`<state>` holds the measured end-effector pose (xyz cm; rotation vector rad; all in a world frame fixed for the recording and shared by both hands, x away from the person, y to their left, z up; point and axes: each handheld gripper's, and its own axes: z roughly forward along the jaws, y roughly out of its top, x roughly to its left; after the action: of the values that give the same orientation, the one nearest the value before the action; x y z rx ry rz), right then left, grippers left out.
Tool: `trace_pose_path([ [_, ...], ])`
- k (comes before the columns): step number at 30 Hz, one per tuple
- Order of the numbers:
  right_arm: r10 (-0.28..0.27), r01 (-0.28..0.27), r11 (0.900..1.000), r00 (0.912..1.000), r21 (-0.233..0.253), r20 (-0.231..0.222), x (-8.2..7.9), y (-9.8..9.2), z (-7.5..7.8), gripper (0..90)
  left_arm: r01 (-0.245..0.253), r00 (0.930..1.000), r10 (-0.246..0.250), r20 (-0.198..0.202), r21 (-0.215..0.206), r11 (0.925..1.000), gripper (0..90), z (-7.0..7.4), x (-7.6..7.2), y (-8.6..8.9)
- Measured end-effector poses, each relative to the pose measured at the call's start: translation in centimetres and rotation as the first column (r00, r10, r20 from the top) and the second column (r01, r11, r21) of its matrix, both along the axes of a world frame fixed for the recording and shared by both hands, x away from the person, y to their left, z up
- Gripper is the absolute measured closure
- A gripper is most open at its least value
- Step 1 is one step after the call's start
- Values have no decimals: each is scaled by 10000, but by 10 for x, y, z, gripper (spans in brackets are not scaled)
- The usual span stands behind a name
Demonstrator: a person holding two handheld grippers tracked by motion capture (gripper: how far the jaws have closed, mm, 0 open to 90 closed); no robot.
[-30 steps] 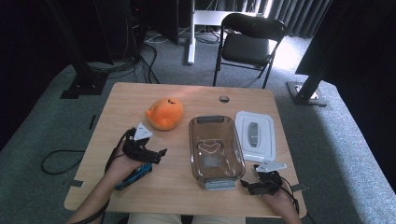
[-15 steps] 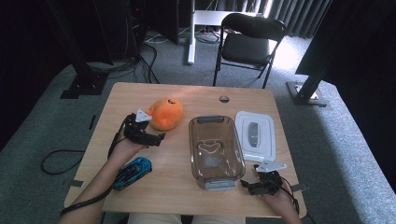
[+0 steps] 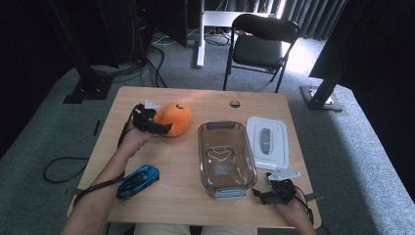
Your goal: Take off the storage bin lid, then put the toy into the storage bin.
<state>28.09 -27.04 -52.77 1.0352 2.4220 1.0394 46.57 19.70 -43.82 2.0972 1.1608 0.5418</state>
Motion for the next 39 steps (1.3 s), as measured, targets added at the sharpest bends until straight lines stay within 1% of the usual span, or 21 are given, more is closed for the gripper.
trace_pose_path([
  [2, -10, 10, 10000, 10000, 6, -7, 0, 0, 0, 127, 24, 10000, -25, -65, -76, 10000, 17, -2, 7, 1],
  [6, -15, 15, 10000, 10000, 7, -10, 0, 0, 0, 127, 3, 9998, -2, -206, 64, 10000, 17, -8, 21, -1],
  [7, -15, 15, 10000, 10000, 7, -10, 0, 0, 0, 127, 3, 9998, -2, -206, 64, 10000, 20, -8, 21, -1],
  [8, -32, 32, 10000, 10000, 10, -9, 0, 0, 0, 126, 62, 9991, -64, -426, -47, 10000, 22, -12, 27, -2],
  [9, -32, 32, 10000, 10000, 10, -9, 0, 0, 0, 126, 62, 9991, -64, -426, -47, 10000, 23, -12, 27, -2],
  [10, -49, 49, 10000, 10000, 19, -17, 0, 0, 0, 127, 121, 9984, -114, -558, 127, 9998, 26, -17, 31, -4],
  [14, -92, 92, 10000, 10000, 13, -20, 0, 0, 0, 127, 284, 9968, -288, -744, -60, 9996, 57, -23, 35, -7],
  [15, -89, 89, 10000, 10000, 12, -19, 0, 0, 0, 127, 270, 9966, -266, -780, 38, 9996, 62, -24, 35, -7],
  [17, -93, 93, 10000, 10000, 13, -20, 0, 0, 0, 128, 236, 9964, -232, -815, 35, 9997, 150, -25, 35, -7],
  [18, -145, 146, 9999, 9999, 67, -29, 0, -1, 0, 134, 96, 9959, -86, -901, 109, 9999, 168, -28, 35, -5],
  [20, -234, 235, 9996, 9997, 176, -90, 0, -2, 0, 135, 125, 9962, -126, -867, -20, 9999, 296, -27, 33, -2],
  [23, -305, 308, 9992, 9995, 236, -111, 0, -3, 0, 135, 185, 9966, -187, -805, -25, 9998, 435, -26, 30, -2],
  [24, -383, 385, 9991, 9992, 152, -84, 0, -2, 1, 134, 239, 9974, -225, -679, 194, 9995, 479, -25, 27, -3],
  [25, -383, 385, 9991, 9992, 152, -84, 0, -2, 1, 134, 239, 9974, -225, -679, 194, 9995, 518, -25, 27, -3],
  [27, -532, 533, 9986, 9986, 38, -65, 2, 0, 1, 135, 318, 9975, -299, -636, 284, 9991, 552, -22, 25, -5],
  [28, -529, 529, 9986, 9986, -15, -87, 2, 1, 1, 135, 396, 9981, -371, -491, 521, 9979, 575, -19, 22, -7],
  [30, -514, 513, 9987, 9985, -76, -165, 4, 4, 2, 134, 487, 9980, -462, -438, 585, 9971, 614, -16, 19, -8],
  [32, -466, 464, 9989, 9987, -100, -198, 5, 6, 3, 134, 402, 9987, -379, -353, 673, 9969, 636, -14, 16, -9],
  [35, -460, 459, 9989, 9988, -18, -190, 7, 9, 5, 135, 391, 9989, -375, -297, 536, 9978, 667, -12, 13, -7],
  [36, -430, 430, 9991, 9990, -35, -69, 7, 13, 7, 135, 397, 9991, -388, -190, 460, 9982, 677, -9, 10, -4],
  [39, -389, 390, 9991, 9992, 183, -20, 9, 15, 9, 135, 308, 9994, -304, -154, 263, 9992, 680, -5, 7, 0],
])
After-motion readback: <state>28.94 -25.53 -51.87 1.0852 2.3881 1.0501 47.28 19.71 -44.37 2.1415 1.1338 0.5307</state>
